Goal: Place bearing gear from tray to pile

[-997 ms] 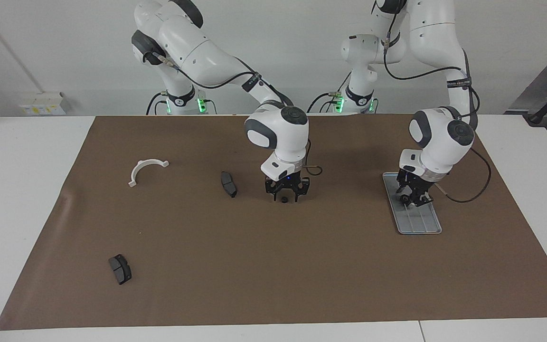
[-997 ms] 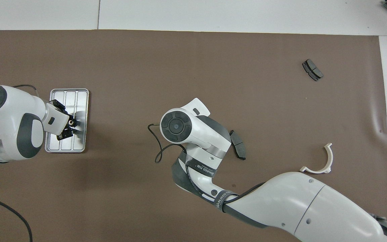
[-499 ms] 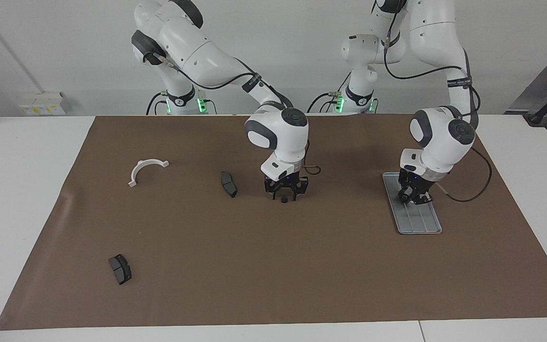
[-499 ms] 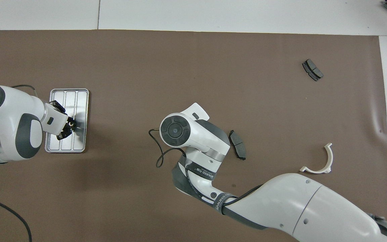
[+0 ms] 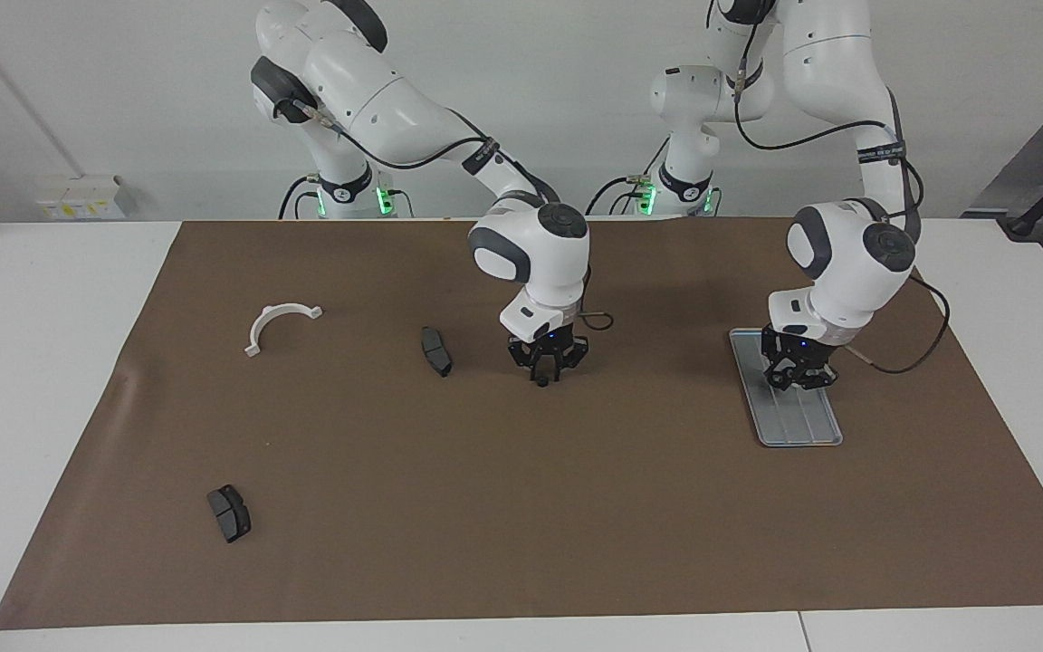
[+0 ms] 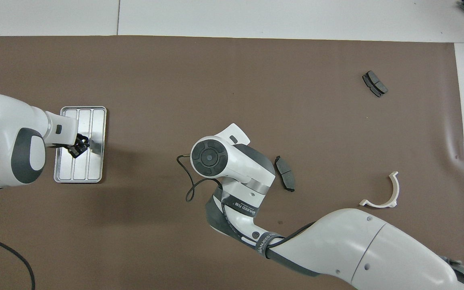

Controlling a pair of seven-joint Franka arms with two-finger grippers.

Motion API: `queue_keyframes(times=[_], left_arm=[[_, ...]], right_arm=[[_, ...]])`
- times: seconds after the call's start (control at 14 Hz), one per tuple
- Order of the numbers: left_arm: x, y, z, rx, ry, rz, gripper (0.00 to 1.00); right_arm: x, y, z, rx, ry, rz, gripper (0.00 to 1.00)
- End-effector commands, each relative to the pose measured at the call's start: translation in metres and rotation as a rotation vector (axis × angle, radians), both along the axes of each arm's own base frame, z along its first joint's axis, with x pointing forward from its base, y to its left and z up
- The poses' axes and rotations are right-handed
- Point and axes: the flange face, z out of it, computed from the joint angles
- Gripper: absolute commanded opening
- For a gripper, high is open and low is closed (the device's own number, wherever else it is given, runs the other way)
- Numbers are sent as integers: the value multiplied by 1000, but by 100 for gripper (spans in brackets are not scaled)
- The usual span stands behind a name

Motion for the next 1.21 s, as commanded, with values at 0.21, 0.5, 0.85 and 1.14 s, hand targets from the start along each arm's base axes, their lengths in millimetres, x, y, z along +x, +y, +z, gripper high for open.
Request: queue_keyframes(times=[0.21, 0.5, 0.85, 1.14], left_arm=[[8, -55, 38, -15, 13, 446, 4], [8, -93, 46, -29, 8, 702, 5], [6, -102, 45, -28, 17, 785, 19], [0, -139, 47, -42, 10, 888, 10]], right_arm=[[1, -5, 1, 11, -15, -7, 38], [3, -4, 3, 26, -23, -17, 0], [10, -17, 35, -2, -47, -56, 0], [29, -72, 112, -23, -49, -122, 0]])
